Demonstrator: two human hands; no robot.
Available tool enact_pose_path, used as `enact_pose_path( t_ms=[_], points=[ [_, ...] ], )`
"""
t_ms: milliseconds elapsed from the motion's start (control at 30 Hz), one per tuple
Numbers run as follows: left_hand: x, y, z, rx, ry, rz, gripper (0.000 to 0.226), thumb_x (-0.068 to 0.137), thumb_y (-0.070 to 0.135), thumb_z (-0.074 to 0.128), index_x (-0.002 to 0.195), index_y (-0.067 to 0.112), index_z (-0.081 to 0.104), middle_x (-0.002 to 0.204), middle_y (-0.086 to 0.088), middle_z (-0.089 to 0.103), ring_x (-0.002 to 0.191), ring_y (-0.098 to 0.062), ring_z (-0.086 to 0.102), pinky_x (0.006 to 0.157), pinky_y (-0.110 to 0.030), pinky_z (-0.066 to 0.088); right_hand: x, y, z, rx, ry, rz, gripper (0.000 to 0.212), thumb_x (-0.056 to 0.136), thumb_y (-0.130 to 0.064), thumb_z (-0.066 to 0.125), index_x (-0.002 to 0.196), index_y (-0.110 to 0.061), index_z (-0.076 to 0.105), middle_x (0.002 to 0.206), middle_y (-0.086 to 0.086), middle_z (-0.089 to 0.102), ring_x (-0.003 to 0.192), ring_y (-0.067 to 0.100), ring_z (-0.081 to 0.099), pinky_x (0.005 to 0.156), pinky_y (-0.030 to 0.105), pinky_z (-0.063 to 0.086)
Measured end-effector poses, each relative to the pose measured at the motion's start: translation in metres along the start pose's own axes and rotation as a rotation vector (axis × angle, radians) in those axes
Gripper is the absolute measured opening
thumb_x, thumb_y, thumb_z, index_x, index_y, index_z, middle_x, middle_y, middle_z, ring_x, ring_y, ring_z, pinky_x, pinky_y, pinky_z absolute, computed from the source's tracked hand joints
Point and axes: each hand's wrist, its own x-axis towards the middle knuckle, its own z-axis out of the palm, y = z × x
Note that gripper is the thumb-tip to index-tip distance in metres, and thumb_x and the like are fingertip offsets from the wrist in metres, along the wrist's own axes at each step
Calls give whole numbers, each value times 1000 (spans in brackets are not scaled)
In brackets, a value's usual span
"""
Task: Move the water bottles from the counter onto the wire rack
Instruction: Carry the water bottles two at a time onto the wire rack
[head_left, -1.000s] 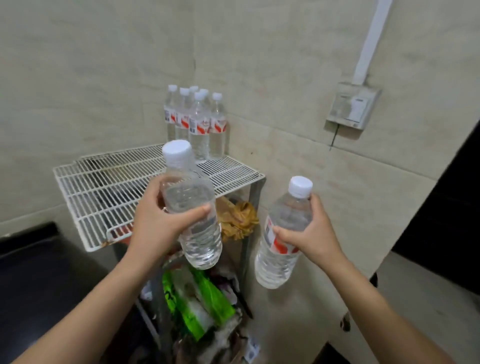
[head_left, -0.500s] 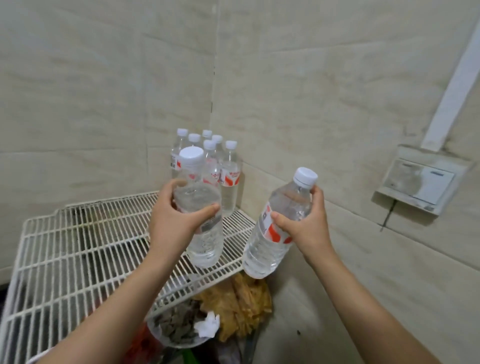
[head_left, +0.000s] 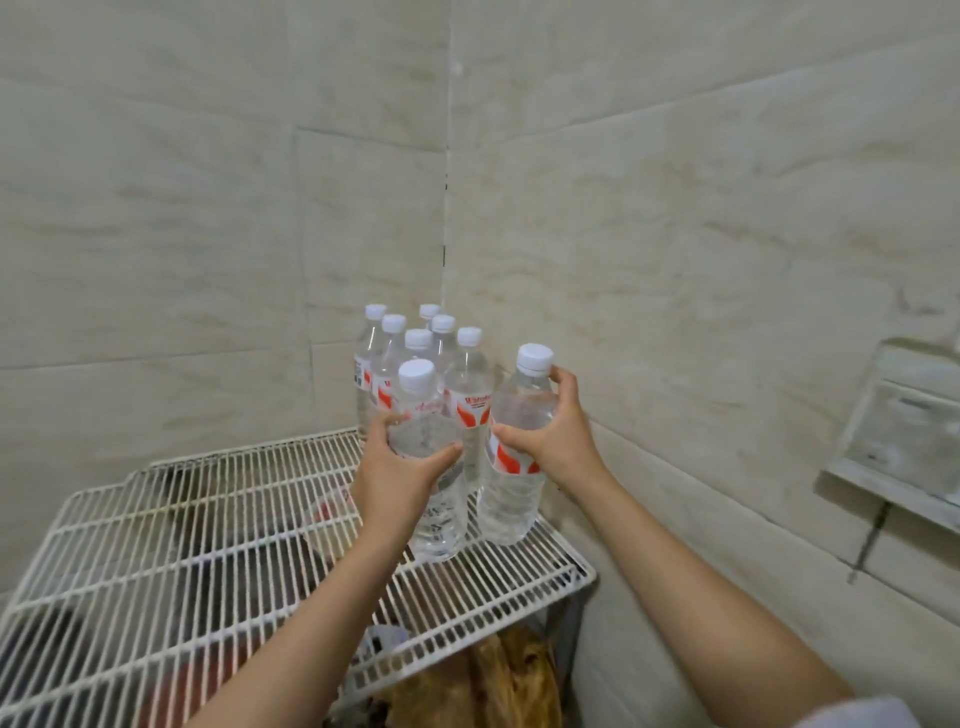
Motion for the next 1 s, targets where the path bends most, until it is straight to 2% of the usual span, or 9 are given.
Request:
enact_pose_path(
  t_ms=[67, 167, 267, 367, 500, 633, 767, 833, 1000],
  points=[
    [8, -2, 5, 7, 11, -22, 62, 59, 37, 80, 107, 29, 42, 104, 1, 57, 93, -22, 59, 83, -41, 53, 16, 9, 4, -29, -6, 27, 82, 61, -18, 81, 126, -28, 32, 115, -1, 53, 104, 16, 54, 85, 27, 47],
    [20, -3, 8, 23, -10, -42, 71, 60, 36, 80, 119, 23, 43, 111, -1, 58, 99, -25, 59, 85, -43, 54, 34, 22, 11, -92, -11, 64, 80, 46, -39, 80, 113, -45, 35, 117, -4, 56, 105, 19, 58, 90, 45, 51],
    [31, -4, 8, 35, -69, -42, 63, 60, 30, 81, 110, 26, 42, 101, 5, 59, 94, -22, 60, 83, -44, 55, 43, 33, 17, -69, -56, 74, 72, 44, -42, 78, 101, -57, 36, 114, -10, 57, 105, 16, 58, 91, 47, 50],
    [38, -7, 9, 96, -117, -15, 60, 58, 34, 81, 104, 29, 43, 88, 17, 53, 90, -18, 59, 82, -45, 55, 51, 43, 21, -48, -82, 56, 71, 41, -49, 76, 94, -70, 35, 121, -6, 58, 107, 16, 59, 91, 47, 50],
    [41, -8, 12, 140, -172, 18, 65, 58, 38, 81, 111, 27, 45, 94, 11, 59, 88, -15, 62, 80, -45, 56, 55, 44, 23, -41, -150, 31, 75, 42, -51, 76, 103, -67, 35, 119, -7, 59, 108, 19, 59, 91, 49, 50],
    [41, -8, 11, 142, -172, 42, 63, 60, 36, 81, 109, 31, 42, 92, 15, 57, 89, -13, 60, 81, -44, 55, 53, 39, 23, 4, -190, 35, 91, 42, -49, 75, 123, -46, 34, 123, -2, 56, 107, 19, 59, 91, 48, 51],
    [42, -6, 8, 162, -219, 42, 61, 62, 33, 80, 108, 30, 40, 98, 6, 57, 94, -21, 59, 81, -46, 55, 51, 42, 22, 10, -197, 26, 83, 40, -54, 77, 111, -61, 33, 125, -4, 56, 109, 17, 59, 93, 47, 50],
    [43, -5, 7, 161, -234, 41, 62, 62, 33, 80, 109, 29, 40, 109, 0, 57, 99, -23, 59, 84, -47, 54, 47, 44, 20, 9, -197, 6, 90, 42, -50, 77, 120, -56, 32, 127, -5, 54, 112, 14, 57, 96, 45, 48],
    [37, -6, 4, 104, -225, 34, 81, 65, 29, 79, 132, 18, 36, 125, -4, 53, 111, -22, 54, 94, -44, 49, 24, 45, 10, 22, -191, 32, 92, 64, -37, 77, 137, -42, 22, 139, -6, 44, 122, 12, 47, 103, 46, 41]
  ],
)
